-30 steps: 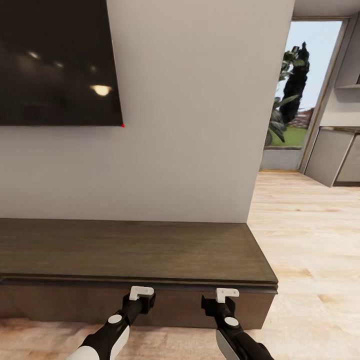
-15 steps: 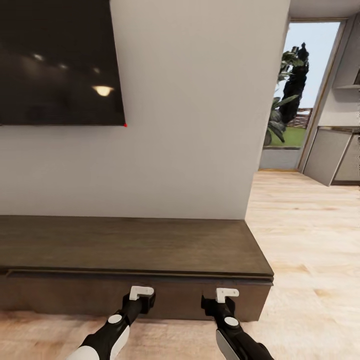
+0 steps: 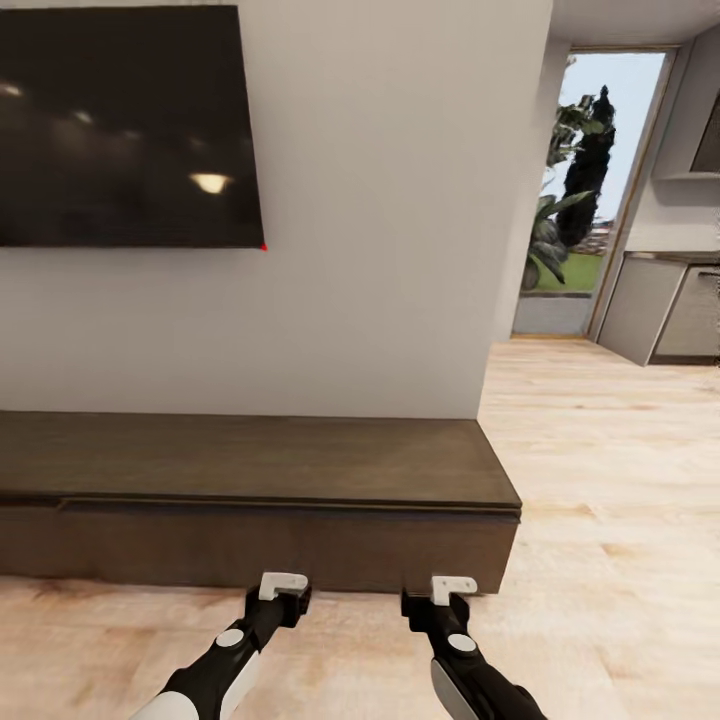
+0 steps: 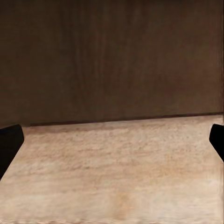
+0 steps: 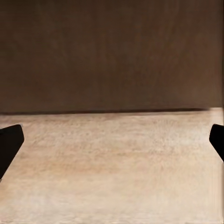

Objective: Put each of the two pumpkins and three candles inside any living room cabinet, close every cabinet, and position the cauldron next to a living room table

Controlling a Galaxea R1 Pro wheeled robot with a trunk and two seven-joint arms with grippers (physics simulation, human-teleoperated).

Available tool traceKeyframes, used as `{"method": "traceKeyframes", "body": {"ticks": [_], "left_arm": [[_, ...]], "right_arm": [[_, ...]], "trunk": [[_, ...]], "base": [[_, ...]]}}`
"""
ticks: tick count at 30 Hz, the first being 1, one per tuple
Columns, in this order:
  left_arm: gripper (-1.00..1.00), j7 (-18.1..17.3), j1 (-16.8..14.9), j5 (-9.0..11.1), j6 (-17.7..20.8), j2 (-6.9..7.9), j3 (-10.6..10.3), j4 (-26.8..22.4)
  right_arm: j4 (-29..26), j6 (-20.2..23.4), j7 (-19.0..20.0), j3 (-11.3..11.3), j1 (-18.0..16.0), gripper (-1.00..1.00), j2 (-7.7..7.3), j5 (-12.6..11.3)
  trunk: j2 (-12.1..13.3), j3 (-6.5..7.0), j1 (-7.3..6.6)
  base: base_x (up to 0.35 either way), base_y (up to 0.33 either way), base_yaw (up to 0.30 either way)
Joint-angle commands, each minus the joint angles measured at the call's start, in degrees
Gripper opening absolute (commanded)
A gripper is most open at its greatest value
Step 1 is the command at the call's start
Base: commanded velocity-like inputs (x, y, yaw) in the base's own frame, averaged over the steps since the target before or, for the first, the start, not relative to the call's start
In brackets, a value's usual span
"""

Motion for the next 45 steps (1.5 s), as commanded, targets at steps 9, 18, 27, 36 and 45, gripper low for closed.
{"method": "traceKeyframes", "body": {"ticks": [9,18,27,36,45], "left_arm": [[1.00,-0.1,0.0,-0.2,-0.1,-0.01,0.3,-0.7],[1.00,-0.2,0.1,0.0,0.2,-0.01,0.5,-4.2],[1.00,-0.2,0.1,0.0,0.5,-0.01,0.5,-5.3],[1.00,-0.1,0.1,0.0,0.5,-0.01,0.5,-5.3],[1.00,0.2,0.1,0.0,0.5,-0.01,0.5,-5.2]], "right_arm": [[-1.9,0.2,-0.4,0.6,0.0,1.00,0.04,-0.4],[-7.3,0.6,-0.6,0.3,0.3,1.00,-0.10,-0.5],[-7.6,0.7,-0.9,0.2,0.3,1.00,-0.02,-0.3],[-7.5,0.7,-1.1,0.2,0.3,1.00,0.05,-0.3],[-7.5,0.7,-1.2,0.4,0.3,1.00,0.09,0.0]], "trunk": [[0.0,-0.05,-0.05],[0.0,-0.05,-0.05],[0.0,-0.05,-0.05],[0.0,0.07,-0.05],[0.0,0.37,-0.05]], "base": [[-0.338,0.000,0.000],[-0.181,0.000,0.000],[-0.010,0.000,0.000],[0.000,0.000,0.114],[0.000,0.000,0.261]]}}
